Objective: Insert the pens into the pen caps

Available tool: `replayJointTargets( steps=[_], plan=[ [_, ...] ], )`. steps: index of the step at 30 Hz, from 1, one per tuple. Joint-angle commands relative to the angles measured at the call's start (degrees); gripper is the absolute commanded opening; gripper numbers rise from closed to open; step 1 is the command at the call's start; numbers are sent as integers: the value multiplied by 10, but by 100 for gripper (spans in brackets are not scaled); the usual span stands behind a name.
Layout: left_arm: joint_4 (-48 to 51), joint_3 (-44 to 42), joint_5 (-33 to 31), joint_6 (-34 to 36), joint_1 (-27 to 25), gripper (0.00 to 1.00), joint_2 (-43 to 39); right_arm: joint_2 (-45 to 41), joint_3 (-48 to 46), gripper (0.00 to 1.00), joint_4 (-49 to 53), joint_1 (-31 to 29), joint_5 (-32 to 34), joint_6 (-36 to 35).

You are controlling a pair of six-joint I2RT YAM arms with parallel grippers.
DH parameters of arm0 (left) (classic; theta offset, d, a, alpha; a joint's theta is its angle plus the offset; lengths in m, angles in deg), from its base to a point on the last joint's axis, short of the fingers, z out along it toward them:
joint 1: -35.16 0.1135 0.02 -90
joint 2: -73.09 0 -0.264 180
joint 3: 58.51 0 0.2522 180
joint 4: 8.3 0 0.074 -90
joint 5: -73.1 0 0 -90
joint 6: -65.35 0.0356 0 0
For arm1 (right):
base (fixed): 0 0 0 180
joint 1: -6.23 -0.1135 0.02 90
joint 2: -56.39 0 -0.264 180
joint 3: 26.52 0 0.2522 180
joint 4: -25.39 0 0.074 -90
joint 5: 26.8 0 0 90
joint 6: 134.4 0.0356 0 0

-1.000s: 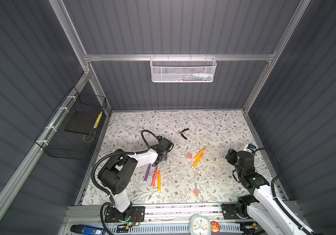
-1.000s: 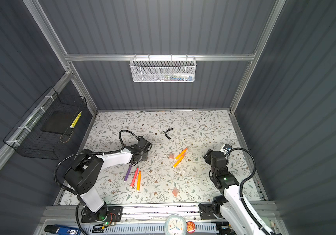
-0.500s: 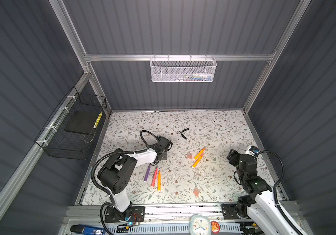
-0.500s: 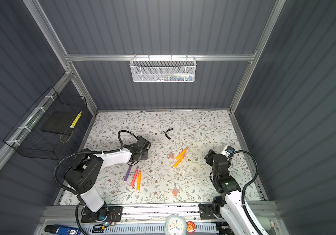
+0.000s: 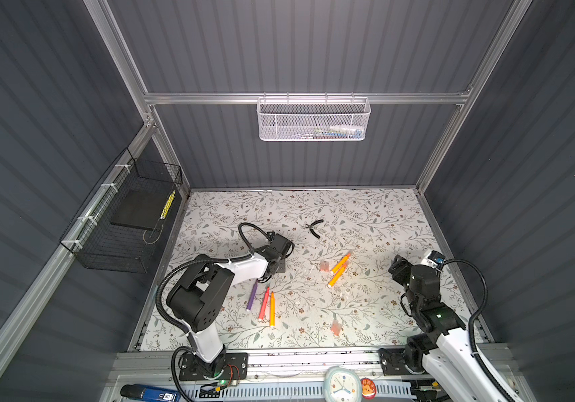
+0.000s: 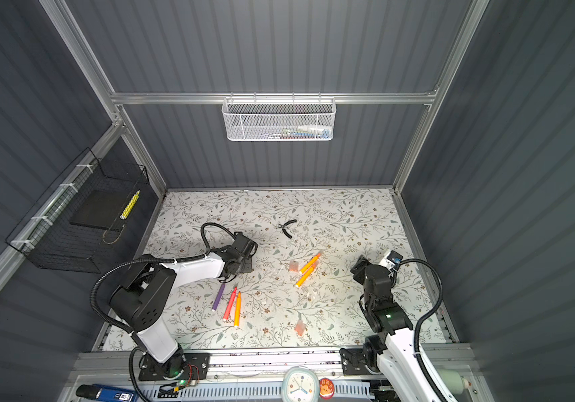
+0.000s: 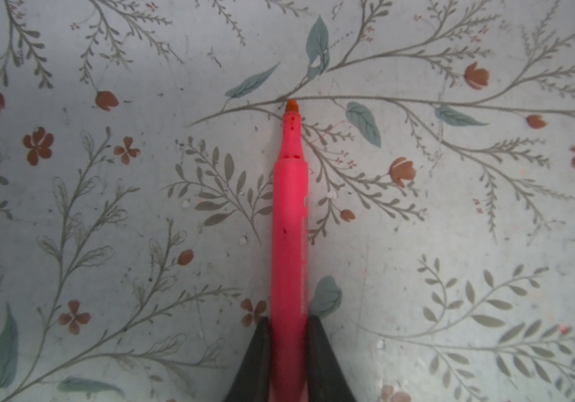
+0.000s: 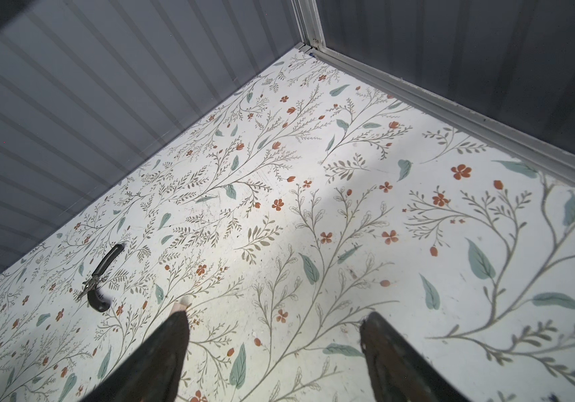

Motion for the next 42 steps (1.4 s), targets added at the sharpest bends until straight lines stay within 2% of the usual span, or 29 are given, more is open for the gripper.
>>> replayJointTargets(
  steps=[1, 13, 19, 22, 25, 27, 29, 35, 42],
  plan=[
    [23, -21, 4, 2, 5, 4, -16, -7, -8, 81, 11, 2, 15, -1],
    [-51, -82, 79, 32, -2, 0, -140, -16, -12, 81, 13, 2, 15, 0],
    [-86, -101, 84, 54, -51, 0, -188, -14, -10, 79, 15, 2, 12, 3],
    [-109, -104, 76, 80, -94, 0, -207, -11, 8, 76, 39, 2, -16, 16],
    [-148, -117, 112, 101, -116, 0, -228, -9, 24, 75, 43, -5, -88, 46],
    [-182, -134, 147, 108, -120, 0, -242, -14, 19, 74, 15, -27, -132, 73],
    [-211, -150, 179, 115, -124, 0, -256, -14, 10, 74, -22, -71, -147, 100],
    [-255, -171, 229, 126, -131, 0, -268, 49, 7, 76, -160, -266, -88, 132],
    [-276, -185, 244, 130, -142, 0, -277, 156, 13, 75, -296, -357, -93, 155]
  ],
)
